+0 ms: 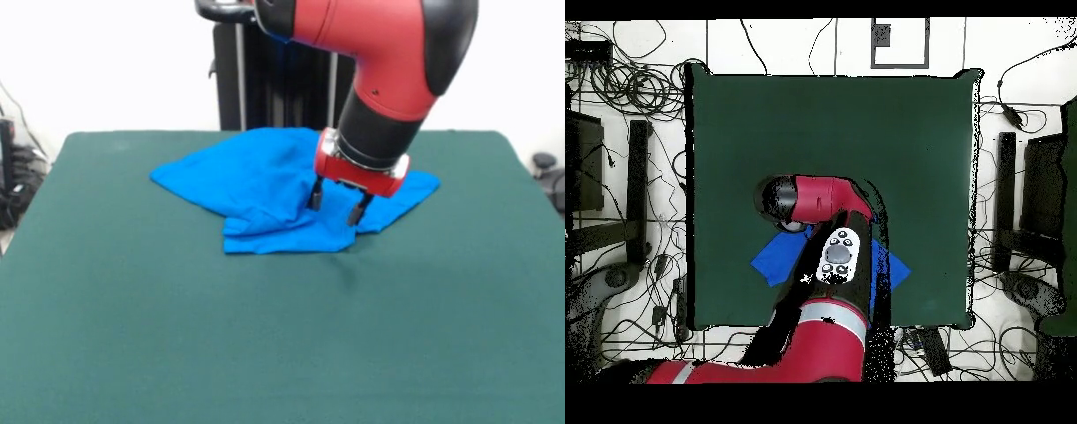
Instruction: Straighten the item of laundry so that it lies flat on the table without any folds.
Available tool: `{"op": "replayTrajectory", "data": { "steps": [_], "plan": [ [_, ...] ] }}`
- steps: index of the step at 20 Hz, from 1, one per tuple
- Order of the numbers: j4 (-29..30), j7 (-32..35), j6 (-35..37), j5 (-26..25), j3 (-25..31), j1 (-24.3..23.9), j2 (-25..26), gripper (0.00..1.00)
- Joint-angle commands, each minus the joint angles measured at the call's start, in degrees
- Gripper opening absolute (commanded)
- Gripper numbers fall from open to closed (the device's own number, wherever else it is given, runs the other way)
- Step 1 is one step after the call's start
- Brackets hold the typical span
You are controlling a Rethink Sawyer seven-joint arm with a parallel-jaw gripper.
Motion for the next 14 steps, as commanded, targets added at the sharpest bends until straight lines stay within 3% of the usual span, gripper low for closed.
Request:
{"op": "replayTrajectory", "data": {
  "steps": [1,14],
  "plan": [
    [4.58,9.06,-5.83,-1.64,1.72,-0.48,4.69,1.00],
    [5.10,8.91,-9.86,-1.43,2.62,-1.27,7.16,1.00]
  ]
}}
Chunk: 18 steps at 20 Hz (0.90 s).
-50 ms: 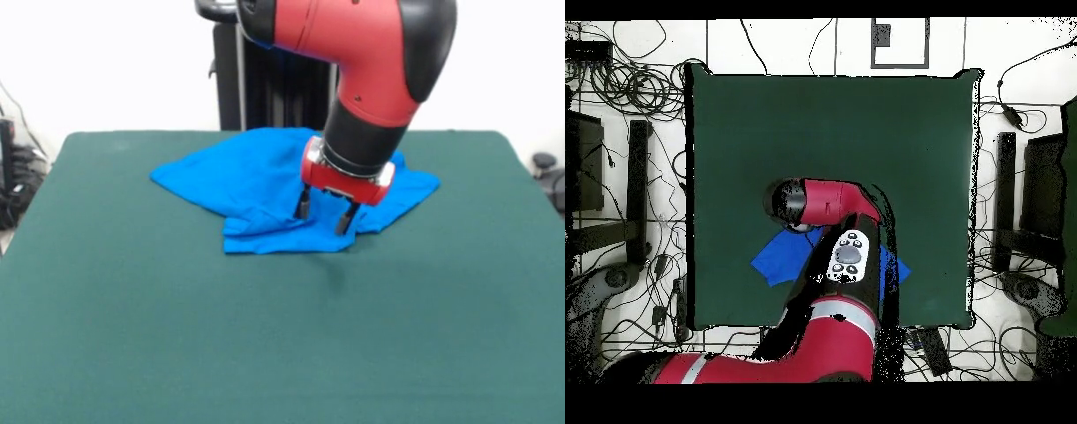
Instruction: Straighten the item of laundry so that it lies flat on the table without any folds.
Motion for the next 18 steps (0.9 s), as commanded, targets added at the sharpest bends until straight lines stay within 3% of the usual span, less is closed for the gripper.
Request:
{"op": "replayTrajectory", "data": {
  "steps": [1,11,18],
  "plan": [
    [3.97,8.83,-4.70,-1.42,2.59,0.19,6.40,1.00],
    [4.69,8.01,-4.23,-0.63,3.57,-0.05,7.29,1.00],
    [6.97,6.14,-2.54,-0.82,3.96,-1.19,4.72,1.00]
  ]
}}
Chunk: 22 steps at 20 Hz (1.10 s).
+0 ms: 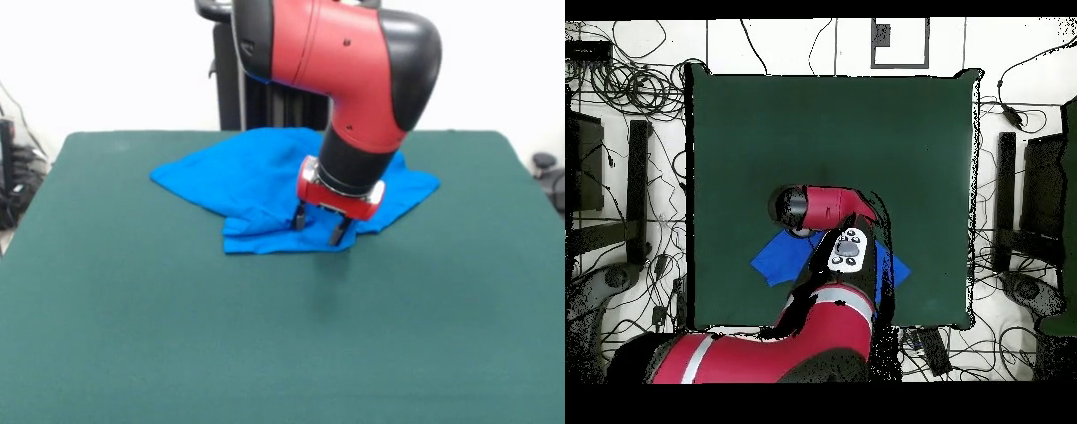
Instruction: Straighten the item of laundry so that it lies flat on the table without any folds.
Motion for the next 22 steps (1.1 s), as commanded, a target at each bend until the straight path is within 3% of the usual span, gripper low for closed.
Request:
{"op": "replayTrajectory", "data": {
  "steps": [1,9,16,22],
  "plan": [
    [6.98,5.96,-1.09,-0.86,4.07,-1.20,1.10,1.00],
    [7.68,5.75,-2.30,-1.04,4.37,-1.61,1.13,1.00],
    [3.31,-3.53,1.83,-4.21,8.44,-5.73,5.71,1.00],
    [2.38,-1.37,-1.98,-4.82,8.87,-5.67,8.28,1.00]
  ]
}}
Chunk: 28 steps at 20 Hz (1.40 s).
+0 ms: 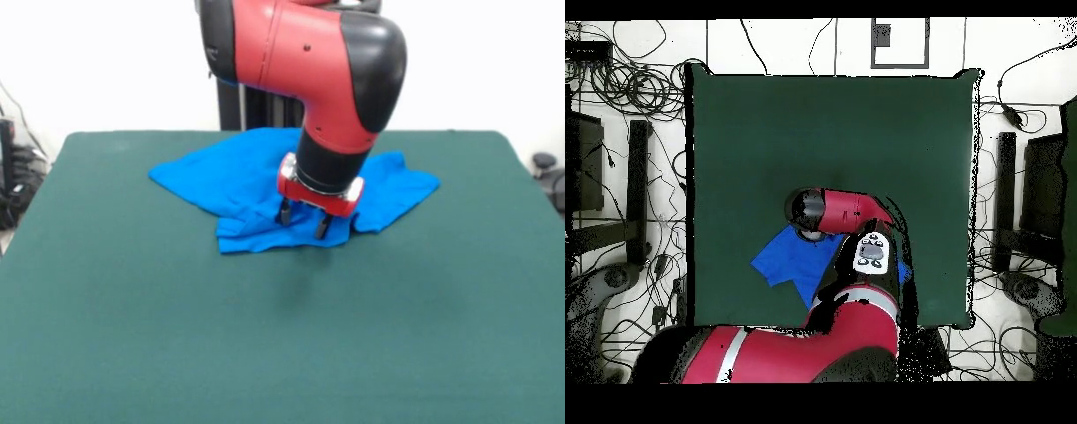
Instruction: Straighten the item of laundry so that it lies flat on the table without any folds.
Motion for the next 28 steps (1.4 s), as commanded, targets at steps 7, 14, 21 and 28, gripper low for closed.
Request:
{"op": "replayTrajectory", "data": {
  "steps": [7,14,21,28],
  "plan": [
    [-2.73,-1.56,-0.22,-4.13,7.22,-1.14,10.12,1.00],
    [-7.75,-2.24,5.99,-4.99,6.71,1.08,10.59,1.00],
    [-13.26,-1.14,11.49,-5.55,6.50,2.29,10.71,1.00],
    [-14.69,0.84,14.75,-5.60,6.47,2.29,9.60,1.00]
  ]
}}
